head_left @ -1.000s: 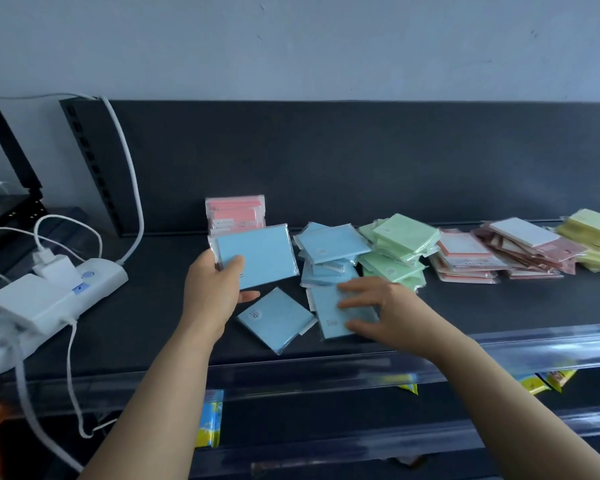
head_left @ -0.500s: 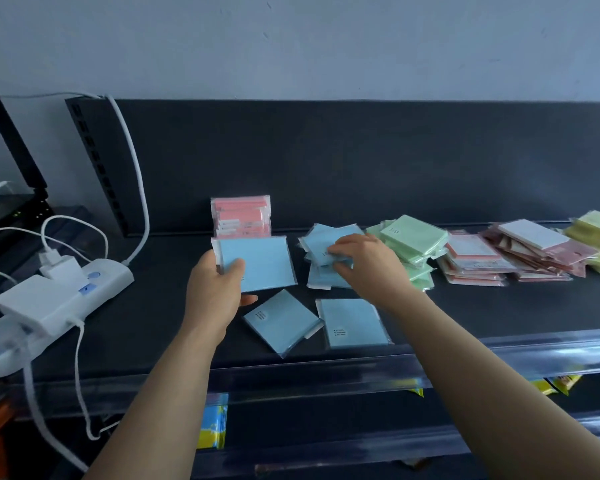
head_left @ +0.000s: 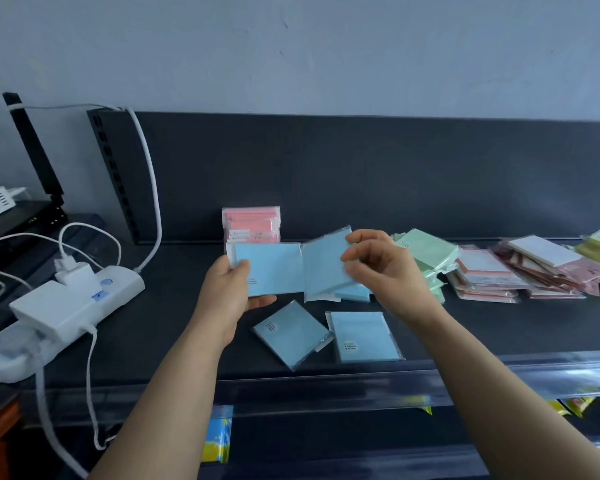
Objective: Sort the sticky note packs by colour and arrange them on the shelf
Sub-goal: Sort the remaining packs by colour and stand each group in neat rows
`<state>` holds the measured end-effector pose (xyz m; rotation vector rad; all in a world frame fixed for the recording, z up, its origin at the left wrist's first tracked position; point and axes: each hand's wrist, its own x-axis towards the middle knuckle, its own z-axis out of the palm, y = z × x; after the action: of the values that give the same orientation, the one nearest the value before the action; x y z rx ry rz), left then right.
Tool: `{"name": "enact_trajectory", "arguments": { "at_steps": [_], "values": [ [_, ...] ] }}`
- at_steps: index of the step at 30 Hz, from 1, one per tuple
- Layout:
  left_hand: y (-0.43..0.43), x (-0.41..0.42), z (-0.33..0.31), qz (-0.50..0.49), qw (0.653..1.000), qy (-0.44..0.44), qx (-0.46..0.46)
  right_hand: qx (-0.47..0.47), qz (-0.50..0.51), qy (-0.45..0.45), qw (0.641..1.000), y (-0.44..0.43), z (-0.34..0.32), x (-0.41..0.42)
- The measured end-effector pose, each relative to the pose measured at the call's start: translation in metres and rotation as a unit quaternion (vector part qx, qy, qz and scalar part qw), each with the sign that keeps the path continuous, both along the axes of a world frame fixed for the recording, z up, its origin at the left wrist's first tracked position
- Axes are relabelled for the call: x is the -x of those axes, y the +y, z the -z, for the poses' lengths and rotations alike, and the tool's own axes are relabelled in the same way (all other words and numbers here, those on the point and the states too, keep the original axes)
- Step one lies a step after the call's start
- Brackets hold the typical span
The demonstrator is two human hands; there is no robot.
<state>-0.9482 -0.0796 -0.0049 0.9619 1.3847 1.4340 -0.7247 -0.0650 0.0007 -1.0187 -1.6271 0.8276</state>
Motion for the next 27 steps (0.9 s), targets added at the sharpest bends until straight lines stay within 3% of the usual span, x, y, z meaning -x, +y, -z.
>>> {"name": "enact_trajectory", "arguments": {
  "at_steps": [5, 11, 16, 20, 24, 27],
  "values": [
    [0.004, 0.007, 0.0, -0.029, 0.999, 0.024, 0.002, 0.023, 0.0, -0.003, 1.0, 0.007, 0.002, -0.001],
    [-0.001, -0.003, -0.006, 0.058, 0.998, -0.001, -0.016, 0.06, -0.003, -0.06, 0.996, 0.012, 0.004, 0.006],
    [0.001, -0.006, 0.0, 0.117, 0.988, 0.097, -0.02, 0.025, -0.017, -0.074, 0.997, 0.017, -0.004, 0.018],
    [0.004, 0.003, 0.003, 0.046, 0.997, 0.061, -0.009, -0.01, 0.105, -0.227, 0.968, 0.033, -0.007, -0.004],
    [0.006, 0.013, 0.003, 0.0, 1.0, -0.007, 0.0, 0.007, 0.088, -0.406, 0.91, 0.037, 0.003, -0.008],
    [0.007, 0.013, 0.003, -0.007, 1.0, -0.014, -0.007, -0.032, 0.086, -0.439, 0.894, 0.036, 0.011, -0.005]
  ]
}}
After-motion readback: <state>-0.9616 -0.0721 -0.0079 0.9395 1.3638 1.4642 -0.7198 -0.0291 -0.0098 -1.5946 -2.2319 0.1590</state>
